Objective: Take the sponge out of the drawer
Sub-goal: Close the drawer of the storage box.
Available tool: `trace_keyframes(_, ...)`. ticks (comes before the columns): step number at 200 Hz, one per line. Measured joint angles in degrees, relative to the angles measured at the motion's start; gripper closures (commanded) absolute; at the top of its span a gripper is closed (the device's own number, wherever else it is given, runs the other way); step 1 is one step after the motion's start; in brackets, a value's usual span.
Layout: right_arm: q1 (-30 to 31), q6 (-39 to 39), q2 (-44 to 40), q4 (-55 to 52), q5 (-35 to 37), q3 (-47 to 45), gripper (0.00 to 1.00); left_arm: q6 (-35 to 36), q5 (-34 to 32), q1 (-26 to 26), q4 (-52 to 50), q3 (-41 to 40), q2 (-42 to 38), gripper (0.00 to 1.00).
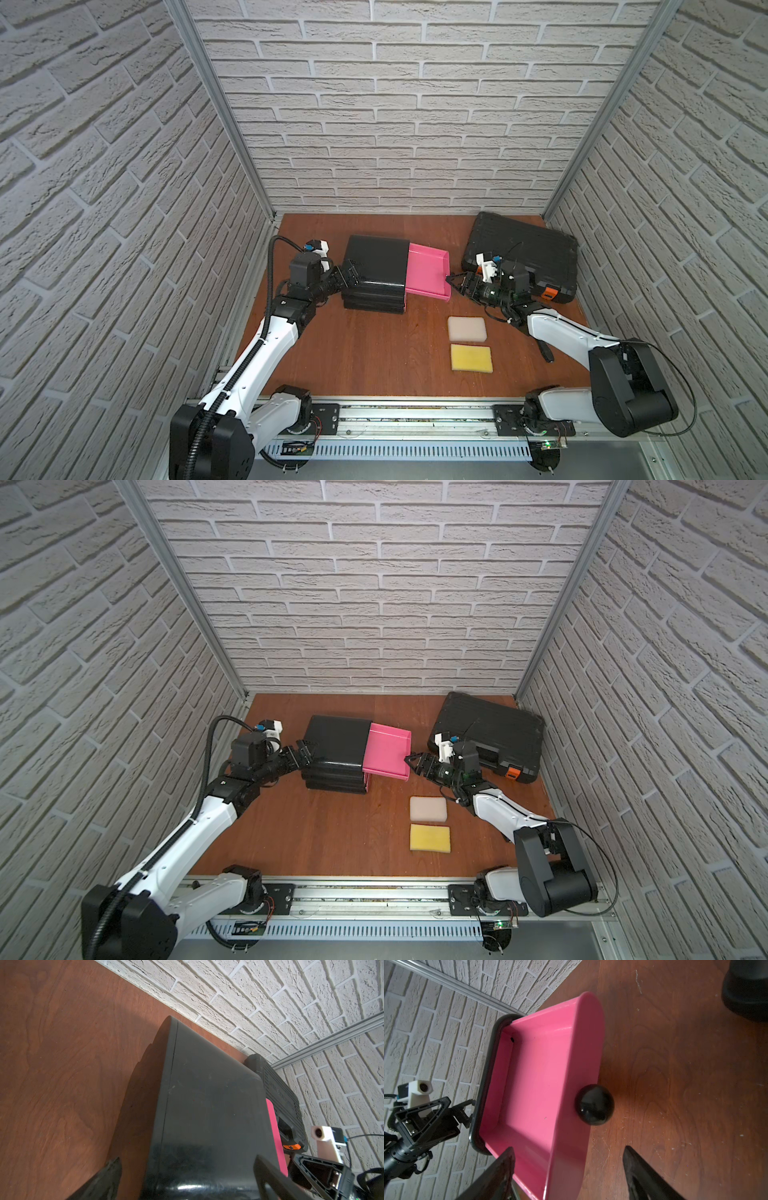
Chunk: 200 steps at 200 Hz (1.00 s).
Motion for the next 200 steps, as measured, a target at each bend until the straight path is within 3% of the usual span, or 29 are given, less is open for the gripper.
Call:
trace_keyframes(82, -0.37, 6.47, 9.01, 12.24, -5.66, -0.11, 0.16, -1.14, 1.79, 0.39, 1.49, -0.35, 0.59, 0.02)
trace_keyframes(94, -0.37, 6.95, 9.55, 12.74, -5.95, -0.11, 0.13, -1.29, 1.86, 0.42, 1.55, -0.42, 0.59, 0.02)
trace_keyframes(200, 2.40, 7.48, 10.40, 13.31, -6.01, 0.68, 0.12, -1.97, 2.78, 0.42, 3.08, -0.55, 1.79, 0.02)
